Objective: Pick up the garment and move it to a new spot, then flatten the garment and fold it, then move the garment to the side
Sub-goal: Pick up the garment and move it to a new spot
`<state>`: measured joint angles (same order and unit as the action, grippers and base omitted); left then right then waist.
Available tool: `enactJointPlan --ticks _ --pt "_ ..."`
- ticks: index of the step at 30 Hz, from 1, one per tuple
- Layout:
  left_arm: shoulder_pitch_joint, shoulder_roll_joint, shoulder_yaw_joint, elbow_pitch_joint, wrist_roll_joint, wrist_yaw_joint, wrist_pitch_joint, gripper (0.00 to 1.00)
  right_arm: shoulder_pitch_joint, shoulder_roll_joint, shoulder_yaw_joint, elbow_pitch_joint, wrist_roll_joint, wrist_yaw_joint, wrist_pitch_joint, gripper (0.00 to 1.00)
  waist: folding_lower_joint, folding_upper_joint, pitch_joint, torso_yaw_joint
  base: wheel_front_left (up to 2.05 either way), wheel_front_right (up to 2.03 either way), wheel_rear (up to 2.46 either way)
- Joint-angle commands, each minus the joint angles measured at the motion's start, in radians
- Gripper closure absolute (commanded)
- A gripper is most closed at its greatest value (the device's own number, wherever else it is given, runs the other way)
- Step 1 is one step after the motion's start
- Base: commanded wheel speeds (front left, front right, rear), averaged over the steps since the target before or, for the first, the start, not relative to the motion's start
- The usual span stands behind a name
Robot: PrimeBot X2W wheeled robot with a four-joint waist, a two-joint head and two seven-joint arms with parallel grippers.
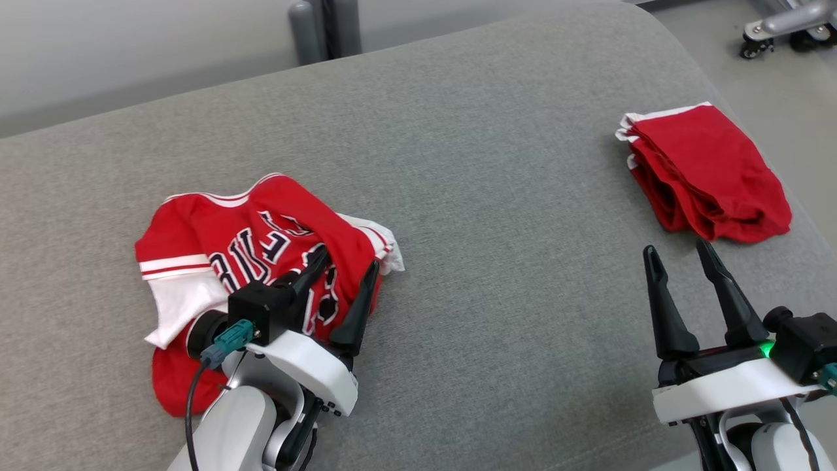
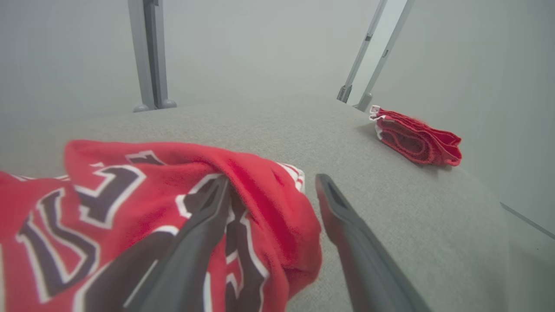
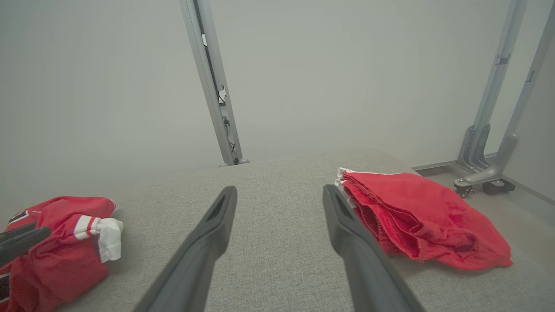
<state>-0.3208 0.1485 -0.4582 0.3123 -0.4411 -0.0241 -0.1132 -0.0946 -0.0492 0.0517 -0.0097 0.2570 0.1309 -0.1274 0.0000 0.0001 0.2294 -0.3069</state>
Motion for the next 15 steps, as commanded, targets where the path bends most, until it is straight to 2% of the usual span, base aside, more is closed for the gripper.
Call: enactJointPlan --ticks 1,7,15 --pt "0.000 0.004 0.007 -0.025 0.000 -0.002 -0.030 0.00 -0.008 -0.004 -0.010 0.004 0.000 0.000 -0.008 0.00 0.0000 -0.0001 -0.015 0.028 0.00 0.00 0.00" --pt "0.031 0.032 0.055 -0.105 0.001 0.034 -0.087 0.00 -0.009 -0.004 -0.029 0.003 -0.018 0.000 0.003 0.00 0.0000 -0.0001 -0.049 0.080 0.00 0.00 0.00" --pt "0.103 0.124 0.172 -0.180 -0.014 0.103 -0.115 0.00 0.006 -0.004 -0.039 -0.002 -0.052 0.000 0.036 0.00 0.0000 -0.0001 -0.110 0.170 0.00 0.00 0.00"
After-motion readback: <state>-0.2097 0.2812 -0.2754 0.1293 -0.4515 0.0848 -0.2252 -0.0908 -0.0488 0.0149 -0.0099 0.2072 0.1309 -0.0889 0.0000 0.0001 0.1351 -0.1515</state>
